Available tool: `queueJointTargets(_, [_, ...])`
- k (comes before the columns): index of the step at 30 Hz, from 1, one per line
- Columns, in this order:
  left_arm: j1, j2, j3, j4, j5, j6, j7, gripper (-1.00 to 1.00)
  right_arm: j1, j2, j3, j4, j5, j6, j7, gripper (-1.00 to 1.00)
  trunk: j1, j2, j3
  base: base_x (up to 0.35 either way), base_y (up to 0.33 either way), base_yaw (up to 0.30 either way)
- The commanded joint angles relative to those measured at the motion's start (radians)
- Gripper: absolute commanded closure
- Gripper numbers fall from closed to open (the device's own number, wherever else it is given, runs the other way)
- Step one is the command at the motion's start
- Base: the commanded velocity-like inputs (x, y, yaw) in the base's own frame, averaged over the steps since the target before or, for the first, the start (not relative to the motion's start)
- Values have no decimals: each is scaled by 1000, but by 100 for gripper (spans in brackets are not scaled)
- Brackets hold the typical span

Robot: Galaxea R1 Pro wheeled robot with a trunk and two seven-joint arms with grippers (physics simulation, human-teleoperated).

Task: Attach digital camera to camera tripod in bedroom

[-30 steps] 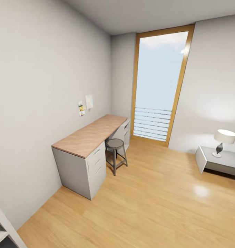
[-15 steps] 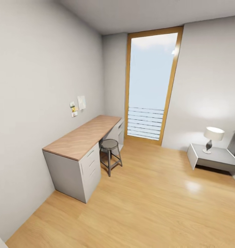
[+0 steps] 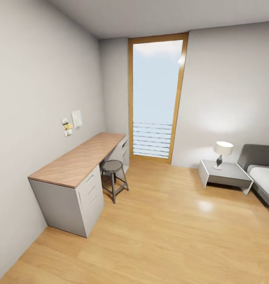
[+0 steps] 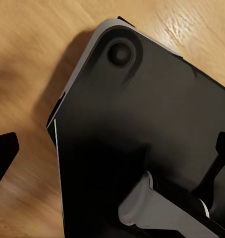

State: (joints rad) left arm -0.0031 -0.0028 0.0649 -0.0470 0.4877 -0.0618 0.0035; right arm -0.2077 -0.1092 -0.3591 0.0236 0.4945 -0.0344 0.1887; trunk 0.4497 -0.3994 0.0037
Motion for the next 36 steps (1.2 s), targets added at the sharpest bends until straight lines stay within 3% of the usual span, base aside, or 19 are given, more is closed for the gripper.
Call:
queueJointTargets(1, [0,0,6,0,-3,-3,0,-100,-1,-1,-9,2,9,-4,2,-100,0,-1,0,0,0,-247])
queueJointTargets(21, [0,-3,6,-1,-6,-4,1,-100,-1,-1,-9,2,8,-4,2,-100,0,-1,0,-6,0,-246])
queueJointTargets(36, [0,-3,7,-1,-6,-4,2,-100,-1,-1,-9,2,8,-4,2,-100,0,-1,0,-219,0,-246])
